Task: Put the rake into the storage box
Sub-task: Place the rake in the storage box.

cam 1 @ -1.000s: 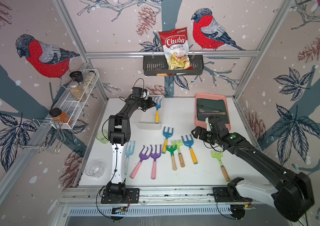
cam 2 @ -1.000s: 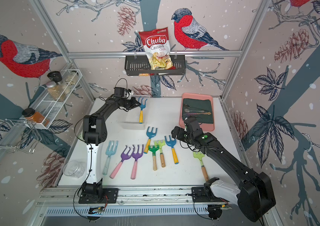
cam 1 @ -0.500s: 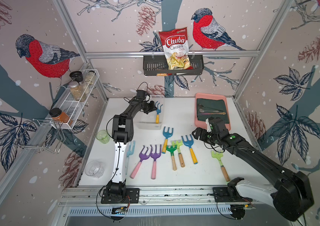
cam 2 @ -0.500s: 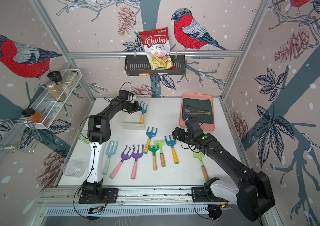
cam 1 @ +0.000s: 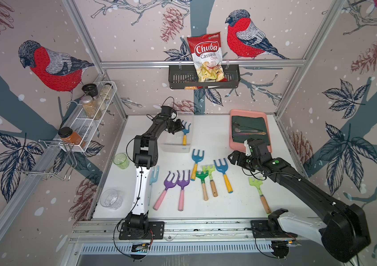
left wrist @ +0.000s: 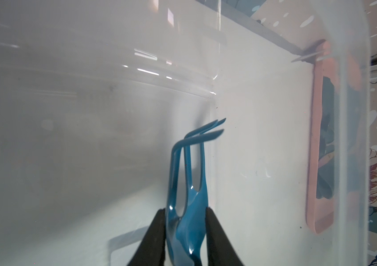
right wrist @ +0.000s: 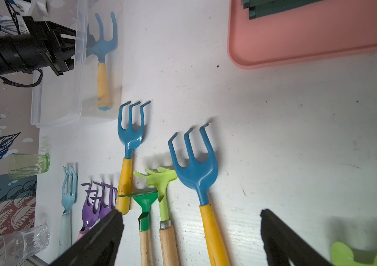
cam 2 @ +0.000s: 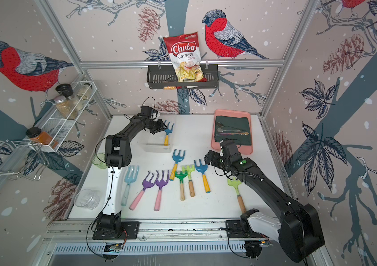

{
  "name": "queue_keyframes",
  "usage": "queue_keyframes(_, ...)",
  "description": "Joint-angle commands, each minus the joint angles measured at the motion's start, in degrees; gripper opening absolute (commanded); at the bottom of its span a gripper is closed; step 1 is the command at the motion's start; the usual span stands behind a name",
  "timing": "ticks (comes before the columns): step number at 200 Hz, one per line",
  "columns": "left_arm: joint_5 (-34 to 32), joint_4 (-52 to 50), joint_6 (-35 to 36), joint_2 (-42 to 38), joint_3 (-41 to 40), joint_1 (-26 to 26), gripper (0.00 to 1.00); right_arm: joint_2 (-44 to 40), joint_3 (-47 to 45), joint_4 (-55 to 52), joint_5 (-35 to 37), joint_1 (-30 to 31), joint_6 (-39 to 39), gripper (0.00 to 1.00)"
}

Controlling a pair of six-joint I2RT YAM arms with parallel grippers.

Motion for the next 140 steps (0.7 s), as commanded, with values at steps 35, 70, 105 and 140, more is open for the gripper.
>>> queue_keyframes(35, -0.46, -0.81, 0.12, -1.5, 0.72, -0.02, 0.46, -0.3, 0.95, -6.17, 4.09, -1.85, -0.37, 0.95)
queue_keyframes(70, -2.59, -0.75, 0.13, -4.47, -1.43, -0.1, 0.52, -0.5, 0.27, -11.52, 7.11, -4.64, 0.18, 0.96)
queue_keyframes(105, -2.27, 0.68, -0.95, -8.9, -3.87, -0.14, 0.55, -1.31, -2.83, -17.06, 9.05, -7.53, 1.13, 0.95)
queue_keyframes(140, -1.42, 2.63, -1.64, -14.5, -8.74, -1.82, 0.57, -5.53, -7.38, -21.26, 11.23, -8.51, 4.89, 0.95)
